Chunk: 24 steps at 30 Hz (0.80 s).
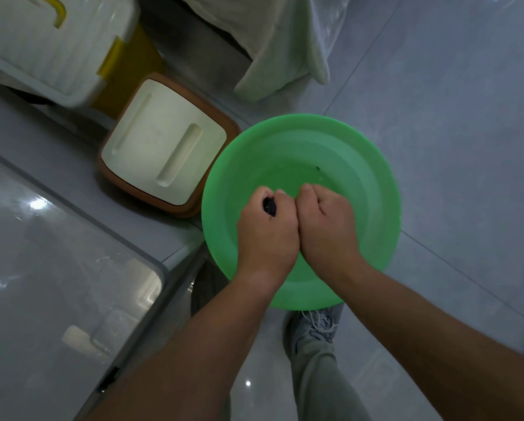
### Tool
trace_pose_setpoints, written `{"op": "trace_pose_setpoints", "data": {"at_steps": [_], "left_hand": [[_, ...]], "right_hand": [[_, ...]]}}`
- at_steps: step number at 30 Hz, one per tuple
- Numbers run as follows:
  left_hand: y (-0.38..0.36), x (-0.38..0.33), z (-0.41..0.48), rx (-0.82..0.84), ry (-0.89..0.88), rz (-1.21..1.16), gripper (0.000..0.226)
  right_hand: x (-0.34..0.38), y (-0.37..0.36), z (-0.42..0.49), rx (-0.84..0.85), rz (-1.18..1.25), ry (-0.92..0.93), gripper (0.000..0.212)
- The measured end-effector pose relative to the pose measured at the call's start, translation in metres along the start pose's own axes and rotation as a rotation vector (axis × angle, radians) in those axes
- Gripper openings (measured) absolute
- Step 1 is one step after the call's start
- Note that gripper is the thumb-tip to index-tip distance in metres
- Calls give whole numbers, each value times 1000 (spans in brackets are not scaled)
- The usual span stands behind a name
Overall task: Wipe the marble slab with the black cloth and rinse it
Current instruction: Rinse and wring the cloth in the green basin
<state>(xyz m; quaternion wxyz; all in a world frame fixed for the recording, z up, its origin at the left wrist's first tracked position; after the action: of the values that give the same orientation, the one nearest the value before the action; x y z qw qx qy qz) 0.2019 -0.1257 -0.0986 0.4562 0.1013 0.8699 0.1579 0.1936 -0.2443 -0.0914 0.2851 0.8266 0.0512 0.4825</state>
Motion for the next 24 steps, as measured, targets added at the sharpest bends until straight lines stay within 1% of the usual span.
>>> {"op": "trace_pose_setpoints", "data": {"at_steps": [2,5,8,11,12,13,14,15,16,17,18,20,22,24], "left_hand": [[-1,3,0,-6,44,-20,39],[-4,5,-1,10,99,-38,36],[-5,2,3,61,105,-20,33],[-5,-3,5,165,5,127,25],[-3,-5,4,182,-60,180,23],[-1,-7,0,201,-134,213,22],[2,-9,-6,230,-225,238,30],[4,-12,-12,272,-330,263,46],[5,-13,-18,319,-430,287,61],[6,-14,-21,355,-515,314,69],[8,-15,-23,373,-581,338,72],[14,-17,-19,359,-646,363,71],[15,-20,-15,333,-654,381,64],[14,-23,-12,284,-610,406,56]], "right_hand": [[6,1,2,5,-61,67,41],[5,1,7,12,-114,92,44],[-6,0,10,39,-78,-2,44],[-14,3,7,52,-42,-95,42],[-18,2,7,78,-47,-153,42],[-24,1,7,123,-23,-260,42],[-34,-3,5,198,50,-413,40],[-41,-10,-1,310,174,-589,37],[-45,-19,-10,447,310,-755,35],[-45,-25,-20,571,409,-876,34],[-45,-30,-28,669,464,-944,33],[-43,-34,-37,791,504,-1011,35],[-44,-35,-42,834,500,-1049,37],[-42,-36,-45,832,487,-1053,39]]}}
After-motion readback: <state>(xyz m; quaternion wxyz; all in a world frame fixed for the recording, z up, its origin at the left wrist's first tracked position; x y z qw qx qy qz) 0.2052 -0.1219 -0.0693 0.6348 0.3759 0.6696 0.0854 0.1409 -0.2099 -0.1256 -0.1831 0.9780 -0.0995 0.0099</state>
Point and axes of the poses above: each hand's wrist, its own z-axis towards the middle knuckle, its own y-axis out of the back of the hand, x = y × z, the point moved 8 cm from there along z, towards the middle knuckle, and after that the axes turned 4 degrees about -x, right-handed, at the moved point
